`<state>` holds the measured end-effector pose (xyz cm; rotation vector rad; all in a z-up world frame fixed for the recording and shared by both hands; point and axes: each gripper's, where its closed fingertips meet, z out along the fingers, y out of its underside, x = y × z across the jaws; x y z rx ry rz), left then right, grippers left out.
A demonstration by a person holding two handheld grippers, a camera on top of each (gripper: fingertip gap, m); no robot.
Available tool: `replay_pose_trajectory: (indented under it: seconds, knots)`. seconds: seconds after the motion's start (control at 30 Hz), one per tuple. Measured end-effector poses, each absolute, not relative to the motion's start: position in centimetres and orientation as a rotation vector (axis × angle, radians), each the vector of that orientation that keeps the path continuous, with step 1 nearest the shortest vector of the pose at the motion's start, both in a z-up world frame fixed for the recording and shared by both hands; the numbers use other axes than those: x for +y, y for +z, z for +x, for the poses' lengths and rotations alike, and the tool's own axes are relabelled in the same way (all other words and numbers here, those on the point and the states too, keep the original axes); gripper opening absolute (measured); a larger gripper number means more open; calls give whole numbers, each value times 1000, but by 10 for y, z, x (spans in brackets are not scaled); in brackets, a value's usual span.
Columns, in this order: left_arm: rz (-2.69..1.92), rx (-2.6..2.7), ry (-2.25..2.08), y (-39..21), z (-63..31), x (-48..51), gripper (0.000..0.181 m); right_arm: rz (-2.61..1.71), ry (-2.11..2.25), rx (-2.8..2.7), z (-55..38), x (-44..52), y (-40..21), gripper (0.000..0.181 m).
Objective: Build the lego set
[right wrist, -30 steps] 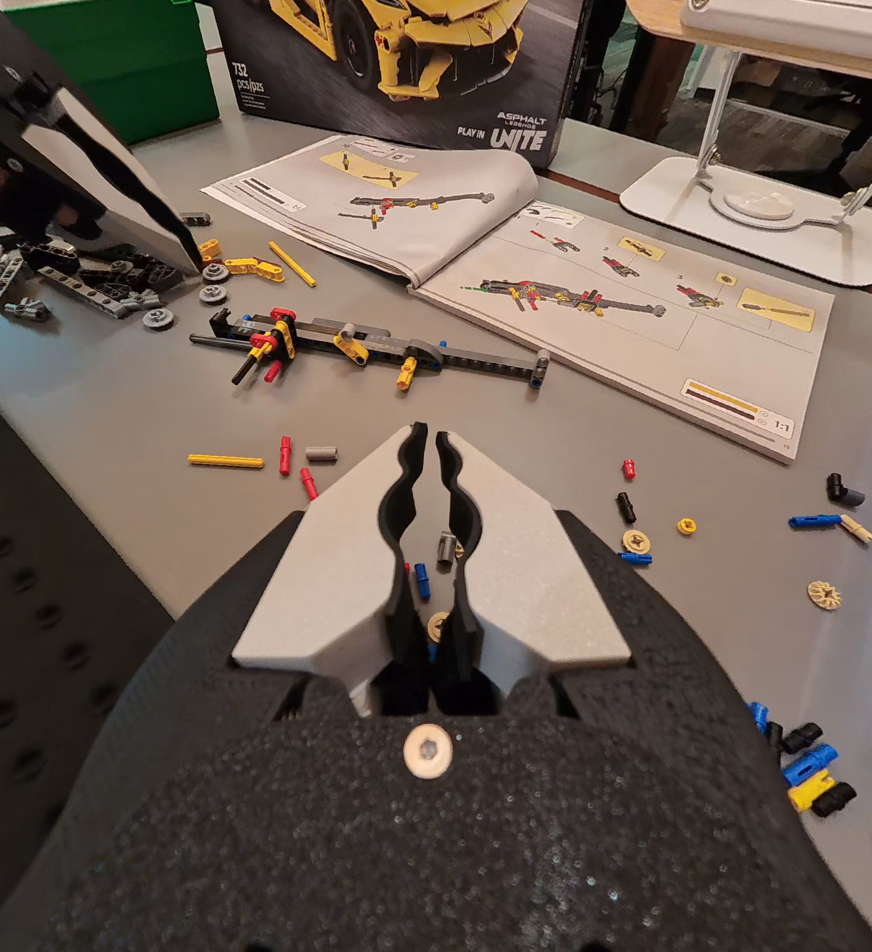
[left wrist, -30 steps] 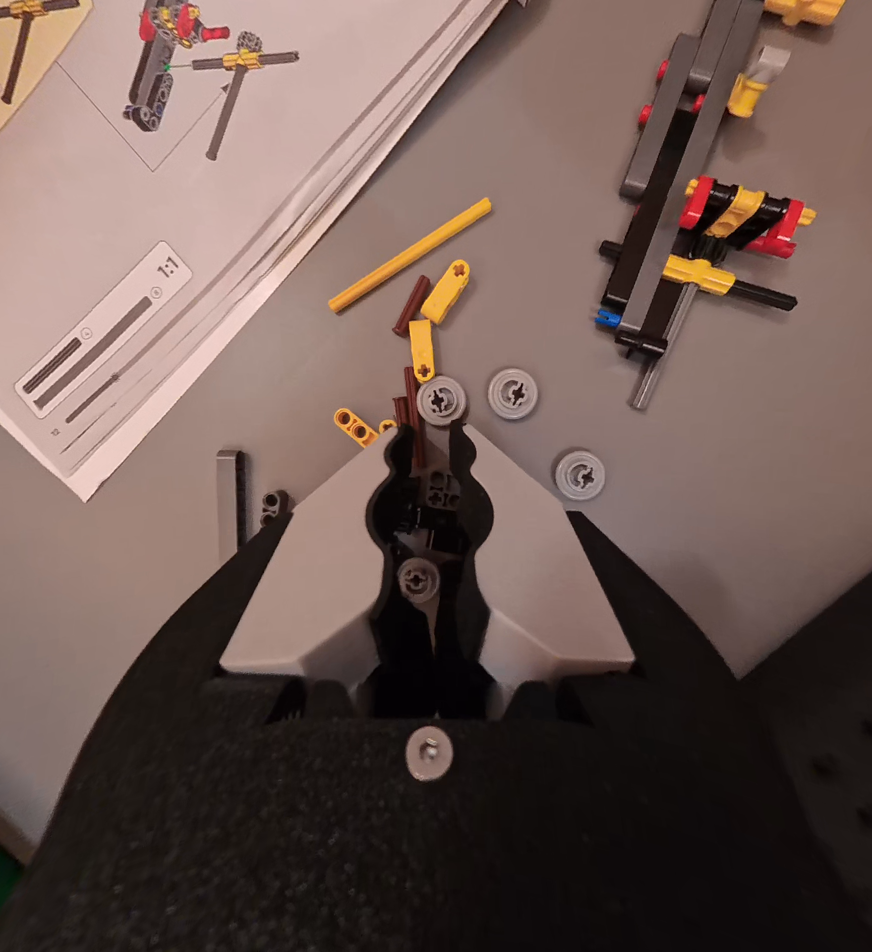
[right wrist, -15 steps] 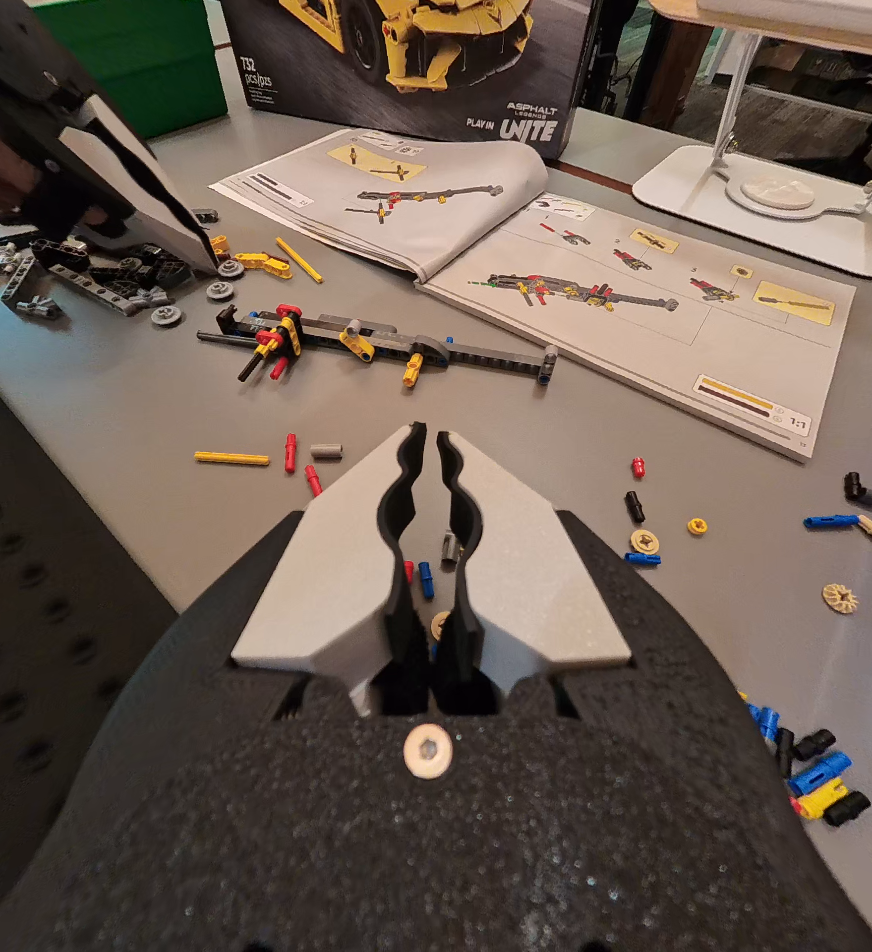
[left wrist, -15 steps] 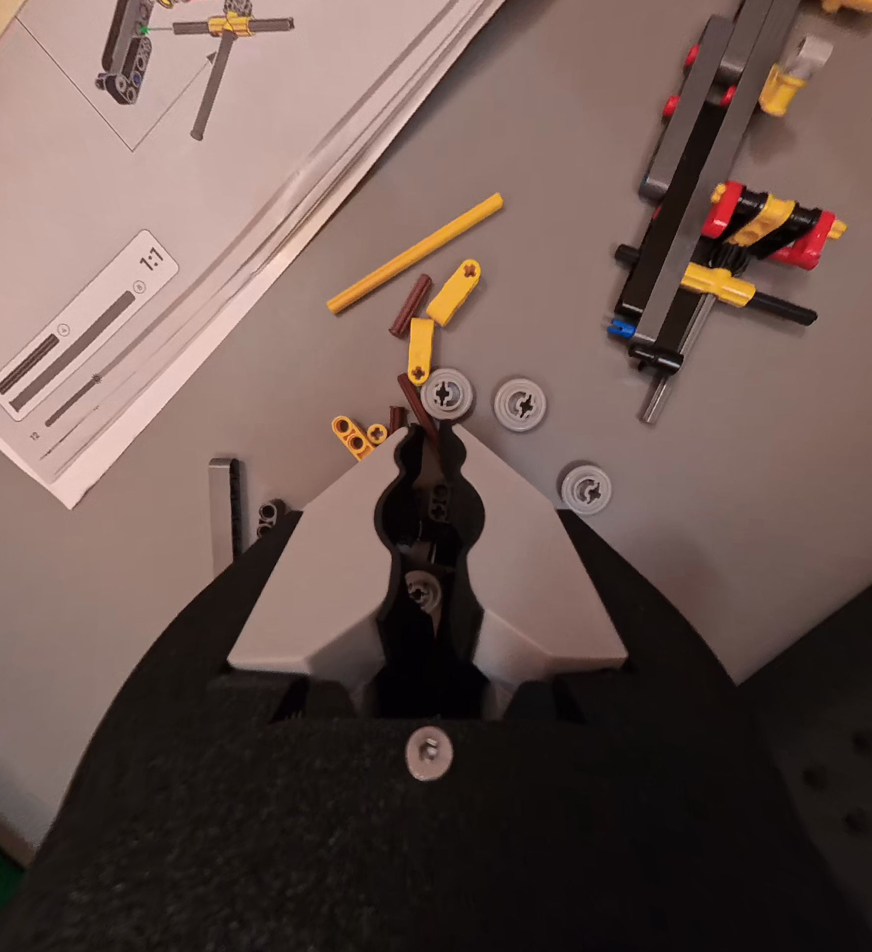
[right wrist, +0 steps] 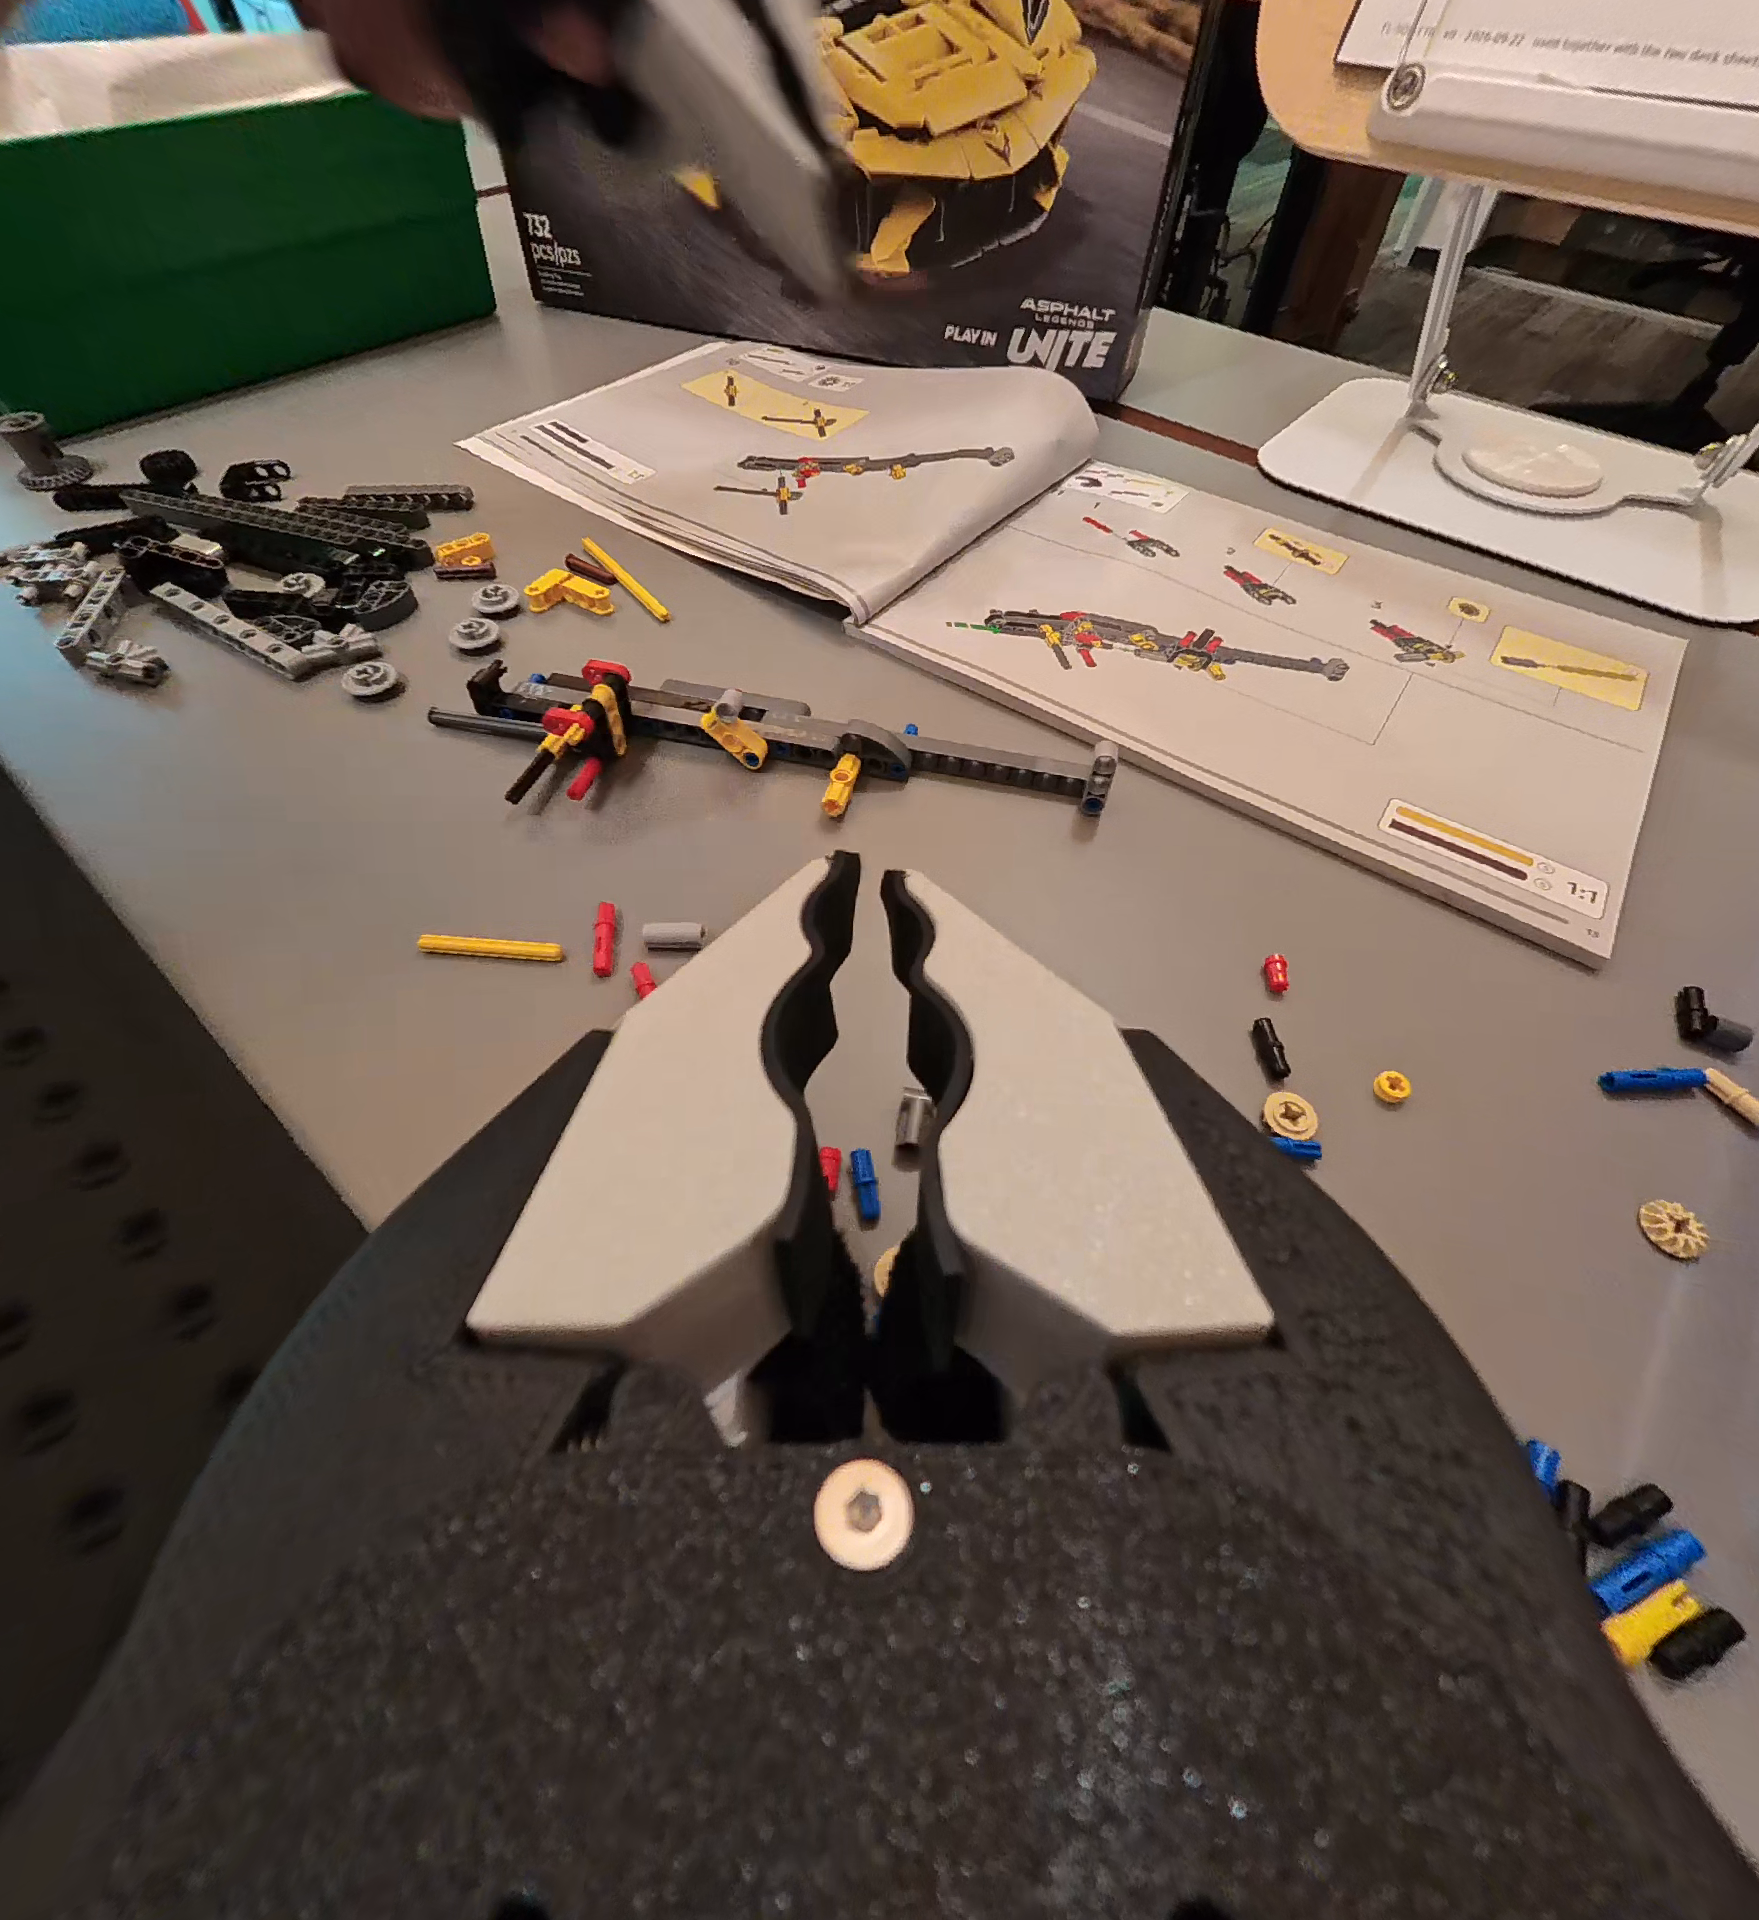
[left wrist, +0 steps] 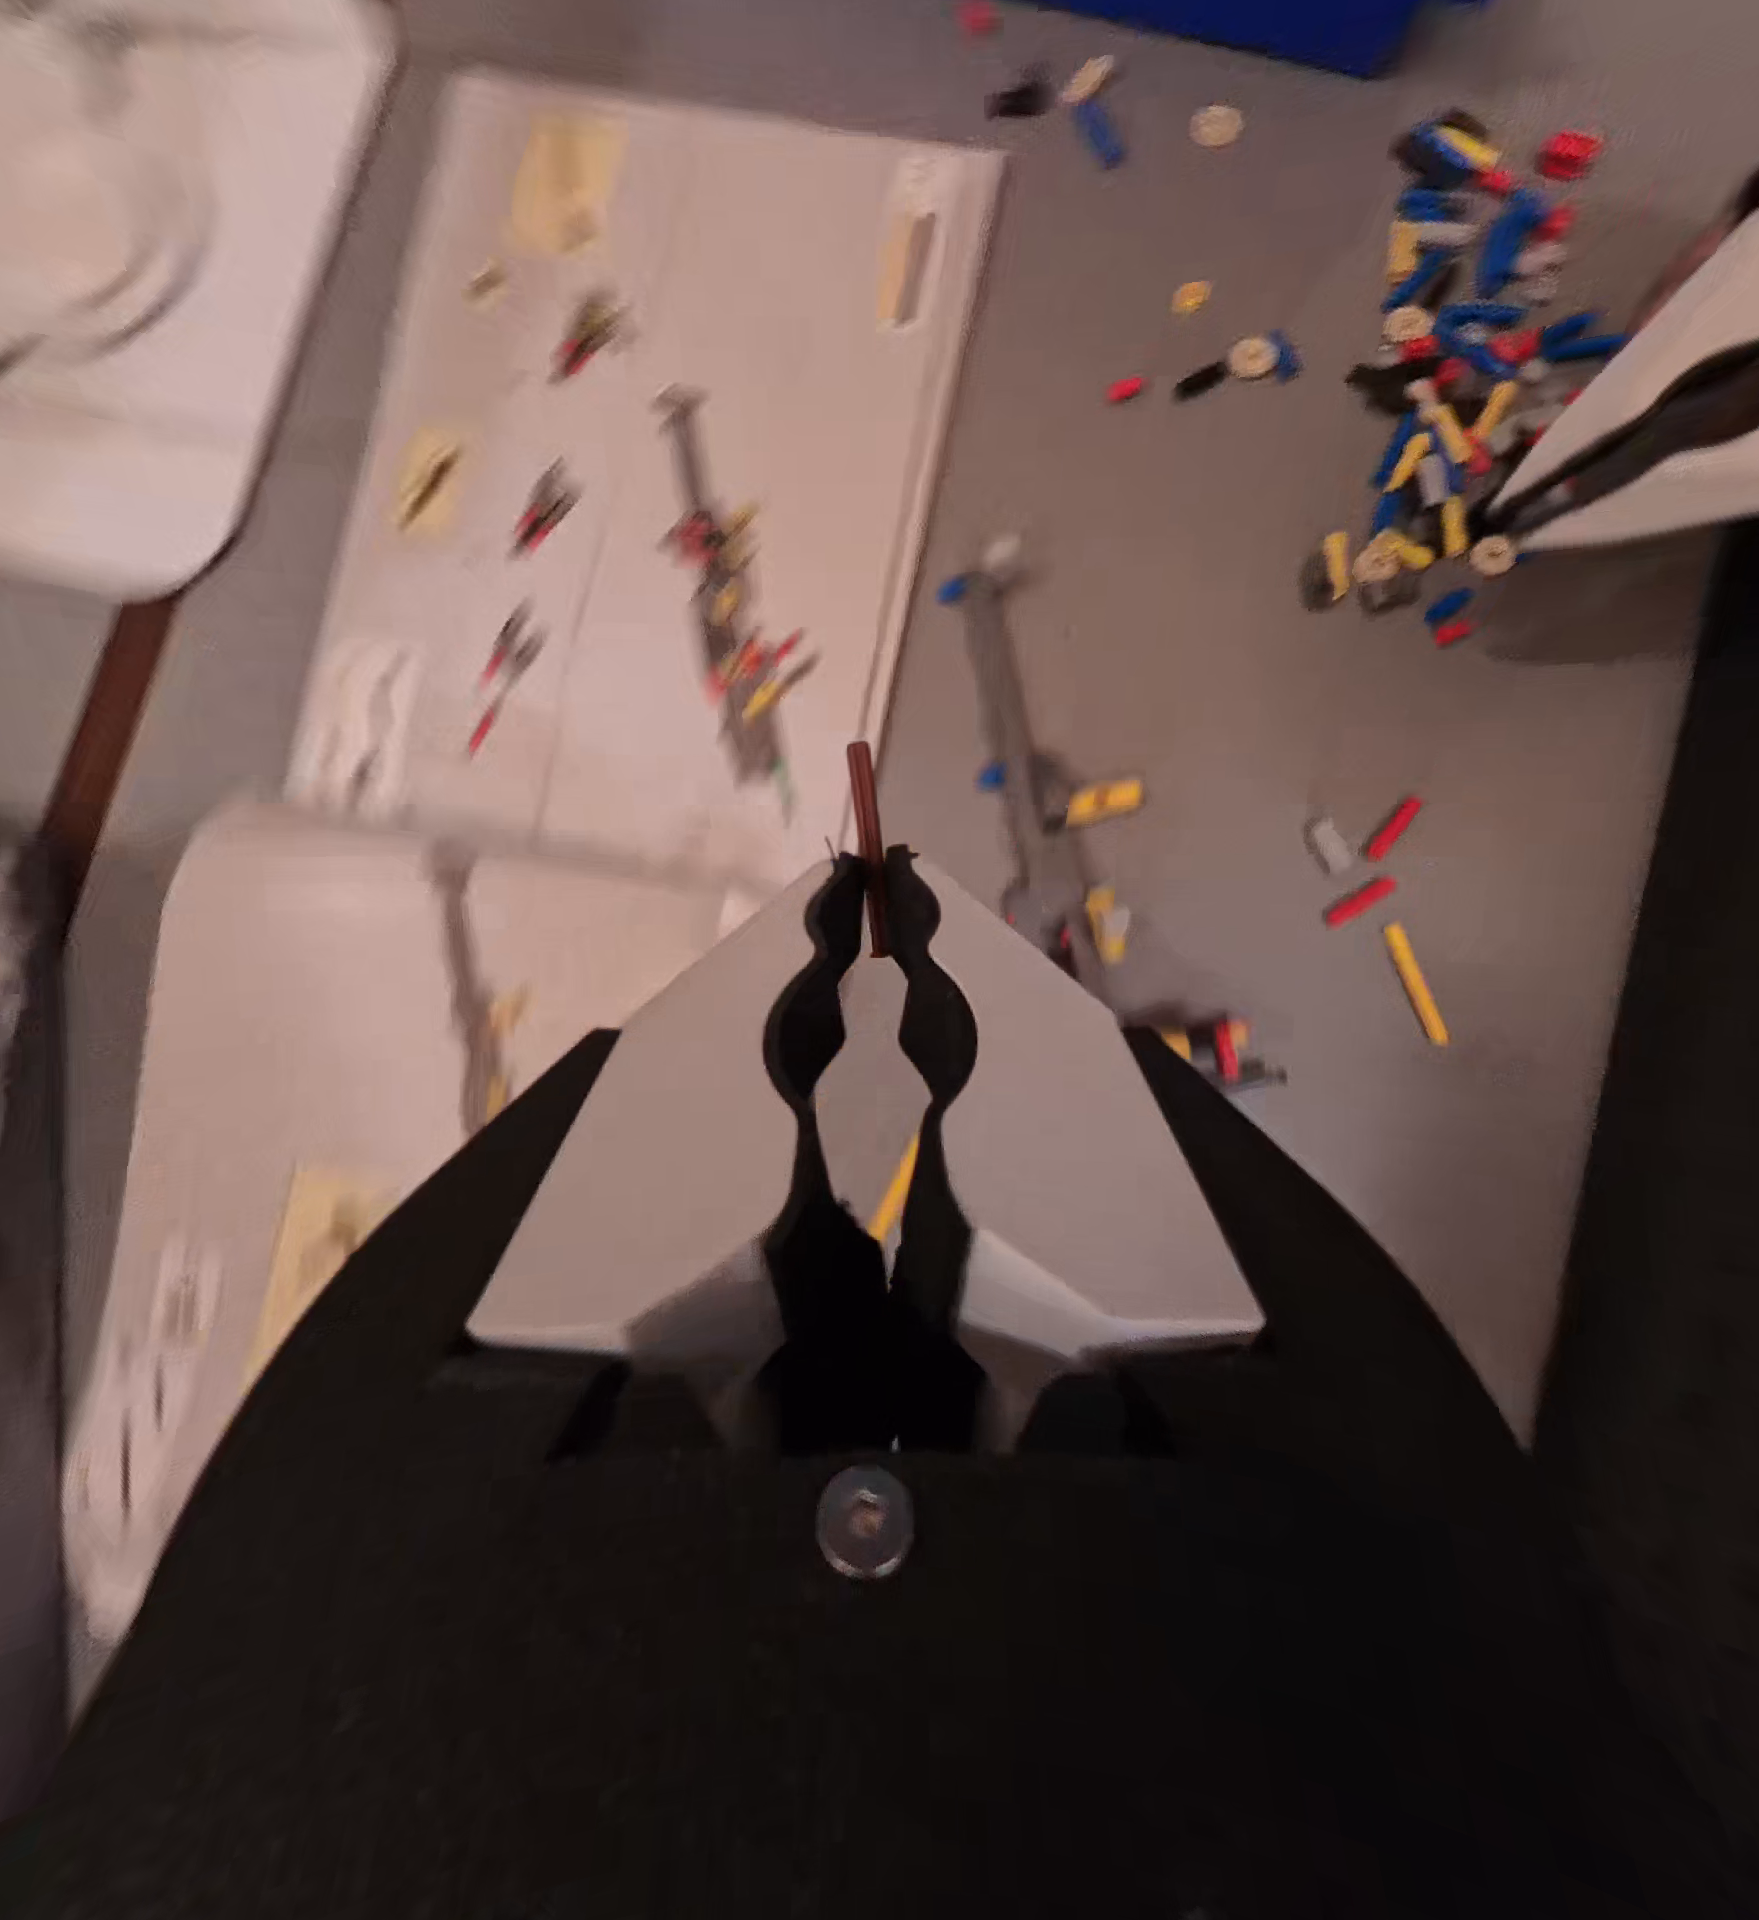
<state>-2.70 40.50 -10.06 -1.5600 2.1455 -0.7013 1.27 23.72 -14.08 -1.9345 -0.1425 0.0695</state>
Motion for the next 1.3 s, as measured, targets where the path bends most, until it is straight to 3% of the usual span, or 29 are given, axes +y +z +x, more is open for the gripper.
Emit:
replay_pose_trajectory:
  seconds: [0.17,0.37,1.3]
  knots:
    - [-1380,2543,-792,-157,100,351,2,-1921,38,-180,9,236,-139,5]
    - [-1426,2676,-706,-202,165,333,1,-1925,2,-221,5,236,-140,5]
    - [-1445,2687,-583,-208,183,328,2,-1923,-23,-257,1,235,-141,4]
